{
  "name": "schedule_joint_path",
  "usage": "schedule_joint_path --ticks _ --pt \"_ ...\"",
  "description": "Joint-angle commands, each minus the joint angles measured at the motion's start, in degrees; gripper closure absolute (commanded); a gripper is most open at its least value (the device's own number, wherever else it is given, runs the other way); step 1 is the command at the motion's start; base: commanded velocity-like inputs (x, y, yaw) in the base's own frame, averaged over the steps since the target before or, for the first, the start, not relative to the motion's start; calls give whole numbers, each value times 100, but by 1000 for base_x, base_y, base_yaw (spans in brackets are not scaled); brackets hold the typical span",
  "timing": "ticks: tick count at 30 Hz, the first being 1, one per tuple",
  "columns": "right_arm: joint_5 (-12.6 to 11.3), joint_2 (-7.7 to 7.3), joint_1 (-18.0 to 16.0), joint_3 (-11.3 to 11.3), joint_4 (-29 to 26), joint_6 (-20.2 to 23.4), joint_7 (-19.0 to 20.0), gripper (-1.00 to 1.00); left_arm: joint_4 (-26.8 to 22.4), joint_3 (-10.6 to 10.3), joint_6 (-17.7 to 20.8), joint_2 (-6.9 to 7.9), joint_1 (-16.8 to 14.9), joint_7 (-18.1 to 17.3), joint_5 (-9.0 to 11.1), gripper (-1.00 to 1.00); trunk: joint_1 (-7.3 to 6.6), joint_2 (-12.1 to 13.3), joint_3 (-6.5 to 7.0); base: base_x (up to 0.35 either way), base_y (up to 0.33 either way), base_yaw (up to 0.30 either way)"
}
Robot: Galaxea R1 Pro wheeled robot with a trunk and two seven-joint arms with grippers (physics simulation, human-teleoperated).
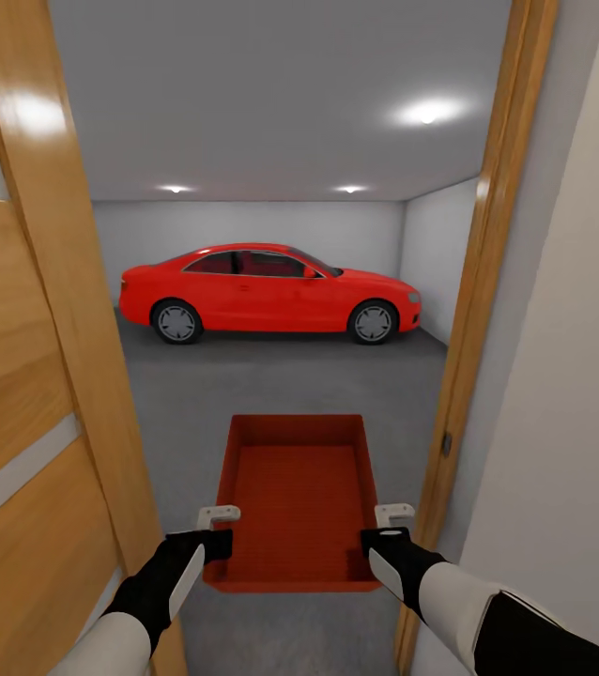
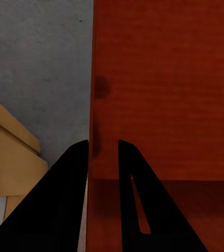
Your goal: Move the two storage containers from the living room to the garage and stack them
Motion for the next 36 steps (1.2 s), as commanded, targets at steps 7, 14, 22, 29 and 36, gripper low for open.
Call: schedule_joint_path --ticks 7,14,22,29,36 --pt "56 -4 -9 -39 -4 35 -169 100 28 -344 21 2 5 57 -211 100 3 -4 -3 255 0 0" --pt "56 -4 -9 -39 -4 35 -169 100 29 -344 21 2 5 57 -212 100 3 -4 -3 319 0 0" --pt "56 -4 -9 -39 -4 35 -169 100 29 -344 21 2 5 57 -212 100 3 -4 -3 321 0 0" --pt "56 -4 -9 -39 -4 35 -169 100 29 -344 21 2 5 57 -212 100 3 -4 -3 321 0 0" --pt "56 -4 -9 -39 -4 35 -169 100 37 -344 21 3 5 57 -212 100 3 -4 -3 321 0 0"
